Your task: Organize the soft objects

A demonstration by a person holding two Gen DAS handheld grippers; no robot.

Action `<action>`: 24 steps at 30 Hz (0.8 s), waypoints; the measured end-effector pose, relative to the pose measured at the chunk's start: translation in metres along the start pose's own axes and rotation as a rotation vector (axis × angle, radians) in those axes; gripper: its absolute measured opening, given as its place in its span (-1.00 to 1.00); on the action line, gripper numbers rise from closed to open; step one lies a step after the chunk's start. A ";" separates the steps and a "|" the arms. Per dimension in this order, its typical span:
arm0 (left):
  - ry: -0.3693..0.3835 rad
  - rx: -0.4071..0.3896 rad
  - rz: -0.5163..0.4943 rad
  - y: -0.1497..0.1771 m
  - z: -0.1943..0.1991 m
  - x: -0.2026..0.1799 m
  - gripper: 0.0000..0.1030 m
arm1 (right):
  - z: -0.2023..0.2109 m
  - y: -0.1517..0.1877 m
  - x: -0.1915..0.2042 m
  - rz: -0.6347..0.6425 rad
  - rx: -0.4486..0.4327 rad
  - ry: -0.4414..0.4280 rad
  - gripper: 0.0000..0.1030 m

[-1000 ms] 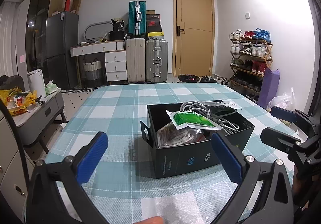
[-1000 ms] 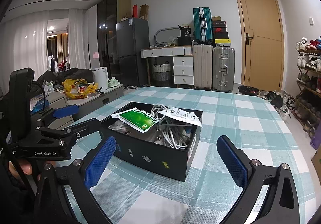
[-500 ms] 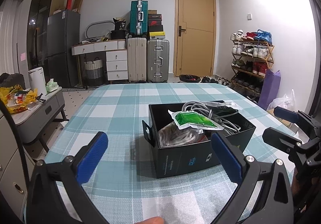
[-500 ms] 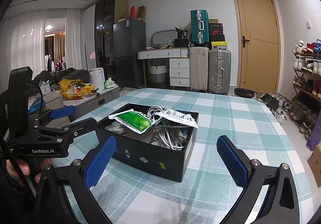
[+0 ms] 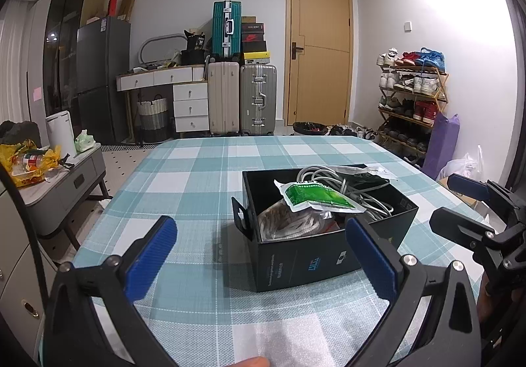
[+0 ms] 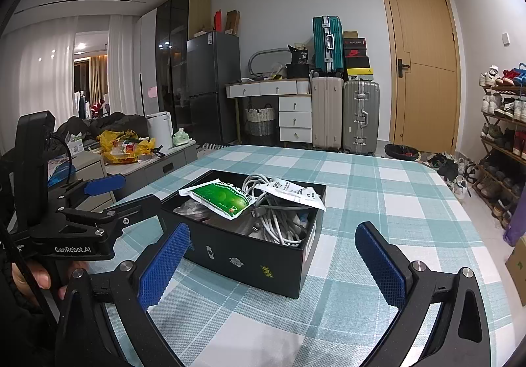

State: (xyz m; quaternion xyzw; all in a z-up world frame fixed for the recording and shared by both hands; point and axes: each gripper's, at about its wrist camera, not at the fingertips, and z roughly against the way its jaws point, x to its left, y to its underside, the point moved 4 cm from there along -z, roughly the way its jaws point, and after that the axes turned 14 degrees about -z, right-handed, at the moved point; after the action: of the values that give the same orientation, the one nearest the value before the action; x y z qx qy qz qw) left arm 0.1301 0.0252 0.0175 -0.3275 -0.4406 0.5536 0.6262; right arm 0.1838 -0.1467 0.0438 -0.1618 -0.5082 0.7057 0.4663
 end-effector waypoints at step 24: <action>0.001 0.003 -0.002 -0.001 -0.001 0.000 1.00 | 0.000 0.000 -0.001 -0.002 -0.001 -0.001 0.99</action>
State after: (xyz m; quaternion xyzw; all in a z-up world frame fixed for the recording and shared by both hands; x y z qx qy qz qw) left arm 0.1315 0.0248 0.0176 -0.3264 -0.4395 0.5536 0.6276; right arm 0.1843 -0.1474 0.0439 -0.1612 -0.5088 0.7052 0.4667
